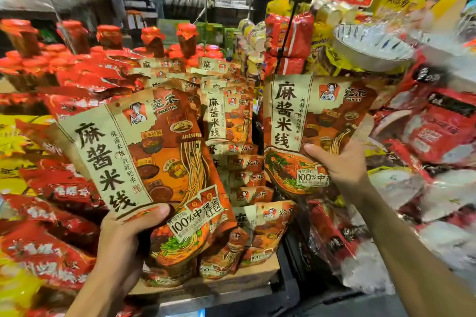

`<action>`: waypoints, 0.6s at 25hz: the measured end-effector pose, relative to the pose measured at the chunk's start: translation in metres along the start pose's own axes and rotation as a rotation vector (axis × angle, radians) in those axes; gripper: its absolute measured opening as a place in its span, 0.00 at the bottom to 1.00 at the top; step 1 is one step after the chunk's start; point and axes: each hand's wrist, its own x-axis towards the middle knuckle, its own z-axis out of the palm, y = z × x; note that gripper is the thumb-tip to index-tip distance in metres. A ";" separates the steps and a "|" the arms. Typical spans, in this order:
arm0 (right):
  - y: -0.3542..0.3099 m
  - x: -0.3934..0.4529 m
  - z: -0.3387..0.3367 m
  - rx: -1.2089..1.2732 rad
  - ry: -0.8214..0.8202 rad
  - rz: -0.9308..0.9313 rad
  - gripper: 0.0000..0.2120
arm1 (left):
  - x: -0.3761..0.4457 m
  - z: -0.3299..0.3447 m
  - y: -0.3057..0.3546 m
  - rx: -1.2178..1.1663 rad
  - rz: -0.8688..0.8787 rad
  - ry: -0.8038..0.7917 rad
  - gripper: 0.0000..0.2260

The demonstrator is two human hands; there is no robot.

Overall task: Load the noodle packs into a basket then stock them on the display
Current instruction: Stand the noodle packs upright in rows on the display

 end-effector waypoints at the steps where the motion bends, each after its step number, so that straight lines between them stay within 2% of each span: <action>1: 0.006 0.003 0.001 0.007 0.007 0.023 0.13 | 0.001 0.002 0.001 -0.007 0.004 0.006 0.16; 5: 0.029 0.013 0.013 0.024 0.029 0.093 0.08 | 0.005 0.008 0.006 -0.034 0.013 0.037 0.13; 12: 0.057 0.015 0.029 0.139 -0.002 0.167 0.04 | 0.014 0.012 -0.005 -0.023 -0.017 0.070 0.20; 15: 0.064 0.019 0.032 0.169 -0.001 0.208 0.10 | 0.019 0.014 -0.012 -0.014 -0.021 0.073 0.23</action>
